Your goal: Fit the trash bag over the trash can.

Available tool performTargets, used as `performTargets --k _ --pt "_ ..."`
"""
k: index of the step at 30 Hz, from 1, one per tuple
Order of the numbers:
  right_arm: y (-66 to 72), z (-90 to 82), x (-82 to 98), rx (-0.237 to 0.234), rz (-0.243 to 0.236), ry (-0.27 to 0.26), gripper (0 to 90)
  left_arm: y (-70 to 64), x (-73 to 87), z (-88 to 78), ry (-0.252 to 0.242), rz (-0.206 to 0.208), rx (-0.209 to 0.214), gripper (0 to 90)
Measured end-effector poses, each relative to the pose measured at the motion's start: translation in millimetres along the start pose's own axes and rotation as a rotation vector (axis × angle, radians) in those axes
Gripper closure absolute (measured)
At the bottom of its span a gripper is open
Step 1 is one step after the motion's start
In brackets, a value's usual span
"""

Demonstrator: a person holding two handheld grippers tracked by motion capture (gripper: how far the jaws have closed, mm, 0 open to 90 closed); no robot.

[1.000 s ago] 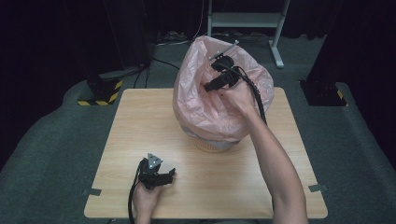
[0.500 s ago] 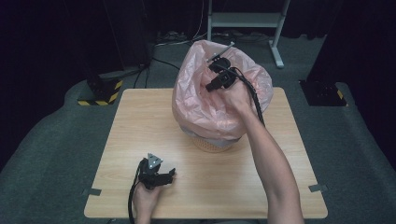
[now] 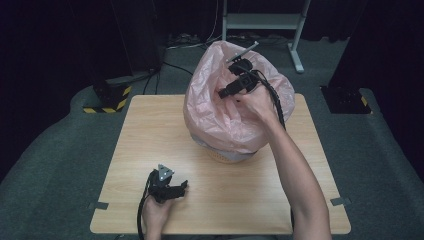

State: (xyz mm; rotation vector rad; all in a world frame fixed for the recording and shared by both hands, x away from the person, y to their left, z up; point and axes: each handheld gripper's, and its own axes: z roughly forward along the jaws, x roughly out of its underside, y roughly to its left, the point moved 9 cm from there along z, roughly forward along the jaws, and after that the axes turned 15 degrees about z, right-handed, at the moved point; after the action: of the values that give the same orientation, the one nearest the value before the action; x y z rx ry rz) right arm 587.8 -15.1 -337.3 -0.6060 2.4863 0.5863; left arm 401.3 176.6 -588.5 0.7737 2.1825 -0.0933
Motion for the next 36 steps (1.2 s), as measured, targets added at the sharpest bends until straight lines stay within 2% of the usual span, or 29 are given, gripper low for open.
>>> performTargets --k 4,7,12,13,14,18,20,21,22,23,25,26,28,30,36 --pt "-2.3 9.5 5.3 0.001 0.011 0.052 41.3 0.1 0.0 0.0 0.000 0.000 0.000 17.8" --pt "-2.1 15.0 7.3 0.002 0.012 0.069 39.2 -0.1 -0.3 0.2 -0.003 -0.004 -0.002 17.8" --pt "0.3 16.1 5.3 -0.005 -0.002 0.064 34.1 0.0 -0.1 0.1 -0.001 -0.001 0.000 17.8" --pt "4.5 13.5 4.4 -0.049 -0.001 0.049 32.2 0.0 -0.1 0.1 -0.001 -0.001 0.000 17.8" --pt "5.7 12.3 4.1 -0.062 0.001 0.044 31.4 0.0 0.0 0.0 0.000 0.000 0.000 17.8" --pt "7.9 7.4 2.6 -0.082 -0.008 0.018 31.7 0.0 -0.1 0.1 -0.001 -0.001 -0.001 17.8" --pt "8.1 4.3 1.0 -0.062 -0.021 -0.016 45.2 0.0 -0.1 0.1 -0.001 -0.001 0.000 17.8" --pt "8.7 2.8 0.0 -0.057 -0.033 -0.036 55.5 0.0 -0.1 0.1 -0.001 -0.001 0.000 17.8" --pt "8.7 2.8 0.0 -0.057 -0.033 -0.036 55.5 0.0 -0.1 0.1 -0.001 -0.001 0.000 17.8" --pt "10.6 3.4 1.2 -0.058 -0.048 -0.030 67.4 0.0 -0.1 0.1 -0.001 -0.001 0.000 17.8" --pt "9.1 6.5 2.4 -0.042 -0.052 -0.014 74.0 0.0 -0.1 0.1 -0.001 -0.001 0.000 17.8" --pt "9.1 6.5 2.4 -0.042 -0.052 -0.014 74.0 0.0 -0.1 0.1 -0.001 -0.001 0.000 17.8" --pt "5.5 12.4 4.4 -0.026 -0.052 0.014 80.9 0.0 -0.1 0.1 -0.001 -0.001 0.000 17.8" --pt "3.4 15.8 5.6 -0.017 -0.048 0.031 83.4 0.0 -0.1 0.1 -0.001 -0.001 0.000 17.8" --pt "-2.2 24.0 9.2 0.021 -0.044 0.079 87.4 0.0 0.0 0.0 0.001 -0.001 0.000 17.8"
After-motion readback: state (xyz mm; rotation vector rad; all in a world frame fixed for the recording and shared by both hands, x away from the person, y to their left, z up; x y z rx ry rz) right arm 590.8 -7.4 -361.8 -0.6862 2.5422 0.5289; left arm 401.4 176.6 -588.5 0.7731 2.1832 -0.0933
